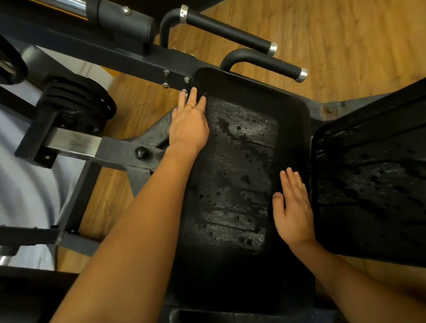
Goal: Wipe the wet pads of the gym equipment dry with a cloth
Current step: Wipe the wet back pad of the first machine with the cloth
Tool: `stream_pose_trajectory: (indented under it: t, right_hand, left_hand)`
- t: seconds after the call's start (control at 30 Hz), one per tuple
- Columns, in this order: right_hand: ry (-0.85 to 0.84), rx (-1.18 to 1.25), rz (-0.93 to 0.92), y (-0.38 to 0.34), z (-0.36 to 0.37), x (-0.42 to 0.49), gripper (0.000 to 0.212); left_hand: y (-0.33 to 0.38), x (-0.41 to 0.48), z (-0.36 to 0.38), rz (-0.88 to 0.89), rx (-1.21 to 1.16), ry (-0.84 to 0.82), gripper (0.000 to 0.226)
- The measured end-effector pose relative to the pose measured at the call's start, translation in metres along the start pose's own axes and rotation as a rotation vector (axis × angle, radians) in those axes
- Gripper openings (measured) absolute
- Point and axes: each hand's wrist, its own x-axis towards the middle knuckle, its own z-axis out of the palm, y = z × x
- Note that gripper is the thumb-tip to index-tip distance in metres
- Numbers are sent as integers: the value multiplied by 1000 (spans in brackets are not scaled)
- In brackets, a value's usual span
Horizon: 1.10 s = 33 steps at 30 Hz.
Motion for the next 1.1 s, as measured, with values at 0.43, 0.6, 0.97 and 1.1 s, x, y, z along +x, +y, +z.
stream_pose_trajectory:
  t: [0.43, 0.6, 0.97, 1.1]
  right_hand:
    - [6, -1, -10, -2, -1, 0, 59]
    - [-7, -24, -15, -3, -4, 0, 59]
    - [-2, 4, -6, -3, -3, 0, 54]
    - [-3, -9, -10, -3, -3, -1, 55]
  left_hand:
    - [-21, -182, 4, -53, -120, 24, 53]
    - [-24, -245, 7, -55, -62, -25, 54]
    - [-35, -307, 7, 399, 208, -207, 74]
    - [-28, -295, 8, 547, 246, -246, 69]
